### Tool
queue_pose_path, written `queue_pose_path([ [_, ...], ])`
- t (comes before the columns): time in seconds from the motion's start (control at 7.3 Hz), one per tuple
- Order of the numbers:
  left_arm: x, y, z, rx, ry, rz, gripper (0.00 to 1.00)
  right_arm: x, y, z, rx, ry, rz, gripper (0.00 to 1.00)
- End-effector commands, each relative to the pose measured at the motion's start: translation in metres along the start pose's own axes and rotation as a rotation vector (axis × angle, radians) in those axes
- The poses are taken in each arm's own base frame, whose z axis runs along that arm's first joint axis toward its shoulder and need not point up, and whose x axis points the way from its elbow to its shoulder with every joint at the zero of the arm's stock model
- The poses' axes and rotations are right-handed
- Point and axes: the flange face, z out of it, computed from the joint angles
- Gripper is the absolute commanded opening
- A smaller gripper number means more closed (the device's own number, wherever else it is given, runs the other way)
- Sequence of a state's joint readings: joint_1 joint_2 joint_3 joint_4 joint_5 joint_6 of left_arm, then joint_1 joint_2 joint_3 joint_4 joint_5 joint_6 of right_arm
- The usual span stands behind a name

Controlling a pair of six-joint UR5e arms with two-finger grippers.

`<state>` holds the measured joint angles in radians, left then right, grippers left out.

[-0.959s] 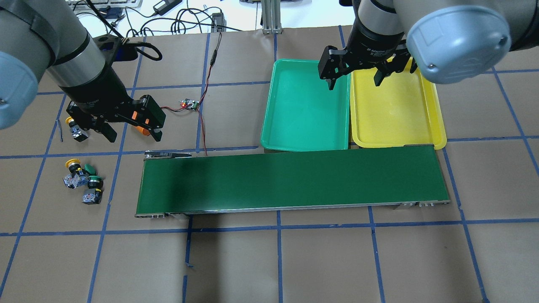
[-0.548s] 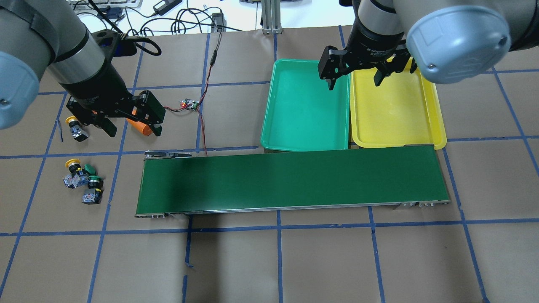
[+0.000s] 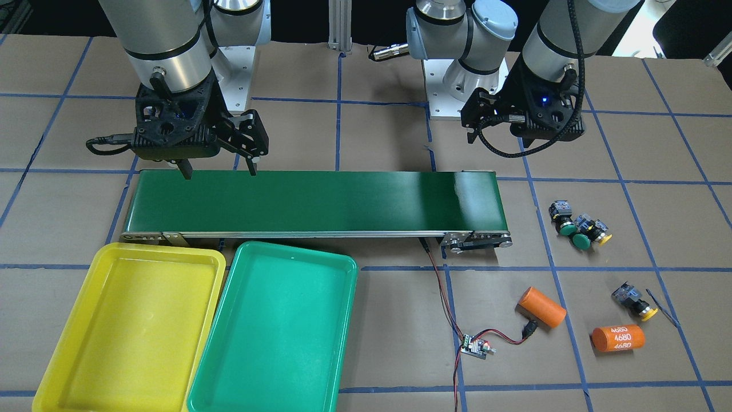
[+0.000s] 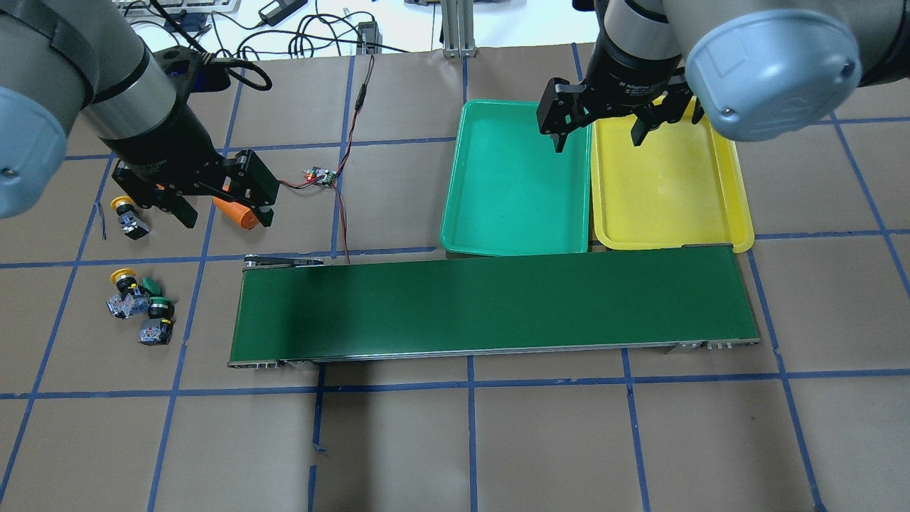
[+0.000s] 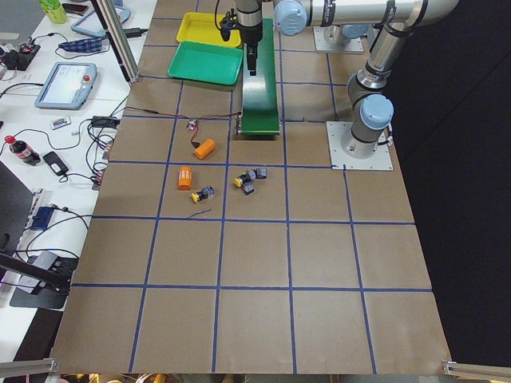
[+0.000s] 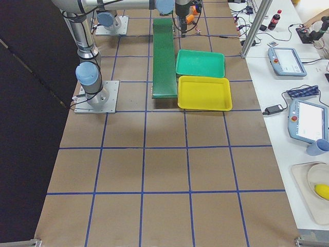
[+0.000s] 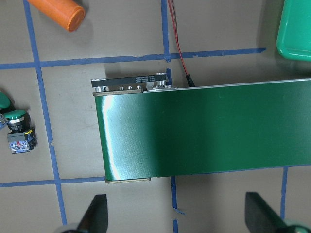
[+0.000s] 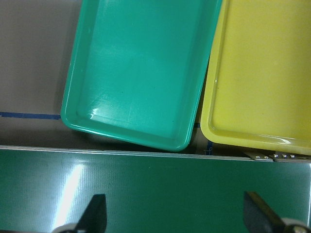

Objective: Sort buttons by color to trays

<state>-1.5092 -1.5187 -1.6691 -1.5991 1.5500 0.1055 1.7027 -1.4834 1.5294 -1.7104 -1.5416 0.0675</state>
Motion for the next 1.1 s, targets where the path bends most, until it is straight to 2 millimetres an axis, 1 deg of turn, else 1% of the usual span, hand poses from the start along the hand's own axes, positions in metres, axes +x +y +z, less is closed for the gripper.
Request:
queue_pose_path([
  [0.0,-0.002,-0.008,0.001,0.034,-0.004,-0.003,1.0,0.001,0.0,0.0,0.0,0.0,0.002,1.0],
  [0.14,-0.002,-0.009,0.002,0.033,-0.003,-0.002,1.0,0.001,0.0,0.0,0.0,0.0,0.002,1.0],
  [0.27,-0.006,-0.014,0.008,0.02,-0.001,-0.01,1.0,0.0,0.0,0.0,0.0,0.0,0.0,1.0],
  [0.55,-0.007,-0.015,0.009,0.019,-0.002,-0.011,1.0,0.0,0.0,0.0,0.0,0.0,0.0,1.0],
  [0.69,-0.007,-0.018,0.014,0.013,-0.003,-0.011,1.0,0.0,0.0,0.0,0.0,0.0,0.0,1.0],
  [0.82,-0.012,-0.018,0.02,0.001,-0.006,-0.021,1.0,0.0,0.0,0.0,0.0,0.0,0.0,1.0],
  [0.96,-0.038,-0.023,0.027,-0.015,-0.004,-0.071,1.0,0.0,0.0,0.001,-0.001,0.0,0.0,1.0],
])
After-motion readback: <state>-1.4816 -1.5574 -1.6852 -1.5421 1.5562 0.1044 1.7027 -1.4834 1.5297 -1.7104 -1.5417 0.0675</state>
